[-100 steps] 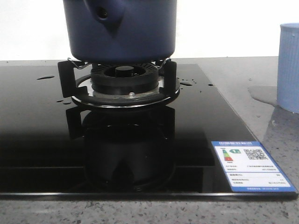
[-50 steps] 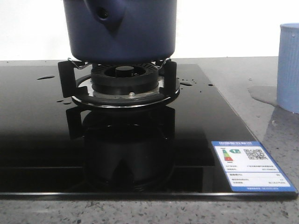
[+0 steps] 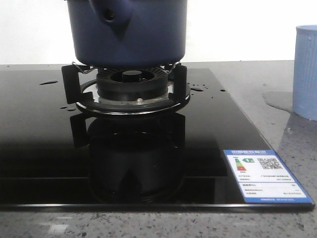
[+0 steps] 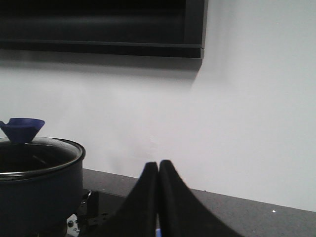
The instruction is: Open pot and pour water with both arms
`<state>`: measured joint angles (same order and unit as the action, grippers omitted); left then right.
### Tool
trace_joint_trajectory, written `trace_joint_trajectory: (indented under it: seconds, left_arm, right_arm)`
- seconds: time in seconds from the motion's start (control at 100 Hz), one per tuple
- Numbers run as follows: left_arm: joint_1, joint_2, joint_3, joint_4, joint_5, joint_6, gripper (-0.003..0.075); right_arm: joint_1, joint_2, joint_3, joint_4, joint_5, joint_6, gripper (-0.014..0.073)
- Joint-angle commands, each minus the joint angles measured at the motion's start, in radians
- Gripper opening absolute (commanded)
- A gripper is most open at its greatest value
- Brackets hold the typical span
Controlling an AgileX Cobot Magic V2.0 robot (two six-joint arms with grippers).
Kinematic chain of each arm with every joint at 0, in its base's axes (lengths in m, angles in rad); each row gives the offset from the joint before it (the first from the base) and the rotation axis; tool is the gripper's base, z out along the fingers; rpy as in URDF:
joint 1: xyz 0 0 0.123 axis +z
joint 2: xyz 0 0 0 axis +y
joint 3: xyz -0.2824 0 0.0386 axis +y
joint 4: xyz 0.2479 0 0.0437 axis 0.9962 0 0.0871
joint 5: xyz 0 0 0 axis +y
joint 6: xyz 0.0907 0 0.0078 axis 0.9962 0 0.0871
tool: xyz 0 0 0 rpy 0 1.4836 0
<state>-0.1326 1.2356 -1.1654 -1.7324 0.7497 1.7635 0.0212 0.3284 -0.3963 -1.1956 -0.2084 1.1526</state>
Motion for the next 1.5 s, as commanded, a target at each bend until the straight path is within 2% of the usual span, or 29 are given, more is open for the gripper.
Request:
trace_joint_trajectory:
  seconds: [0.0, 0.15, 0.24, 0.31, 0.44, 0.5, 0.69, 1.49]
  left_arm:
    - [0.035, -0.138, 0.025, -0.018, -0.041, -0.063, 0.0267]
    - [0.056, -0.374, 0.206, 0.037, -0.222, -0.073, 0.0122]
    - [0.056, -0.535, 0.346, 0.034, -0.321, -0.076, 0.0045]
    - [0.056, -0.659, 0.454, 0.032, -0.363, -0.076, -0.0015]
    - [0.056, -0.850, 0.621, 0.030, -0.429, -0.076, -0.0019]
    - [0.056, -0.925, 0.684, 0.026, -0.453, -0.077, -0.0019]
    - [0.056, -1.076, 0.794, 0.026, -0.470, -0.077, -0.0019]
    - [0.056, -1.116, 0.815, 0.042, -0.470, -0.077, -0.0019]
  right_arm:
    - [-0.005, -0.001, -0.025, -0.005, -0.067, -0.001, -0.0071]
    - [-0.005, -0.017, -0.025, -0.072, -0.126, 0.030, -0.0070]
    - [-0.005, -0.032, -0.025, -0.149, -0.126, 0.143, -0.0070]
    - [-0.005, -0.043, -0.025, -0.272, -0.144, 0.248, -0.0070]
    - [-0.005, -0.048, -0.025, -0.574, -0.243, 0.574, -0.0068]
    - [-0.005, -0.048, -0.025, -0.664, -0.301, 0.661, -0.0067]
    - [-0.005, -0.048, -0.025, -0.661, -0.430, 0.676, -0.0067]
    - [-0.005, -0.048, -0.025, -0.661, -0.433, 0.676, -0.0067]
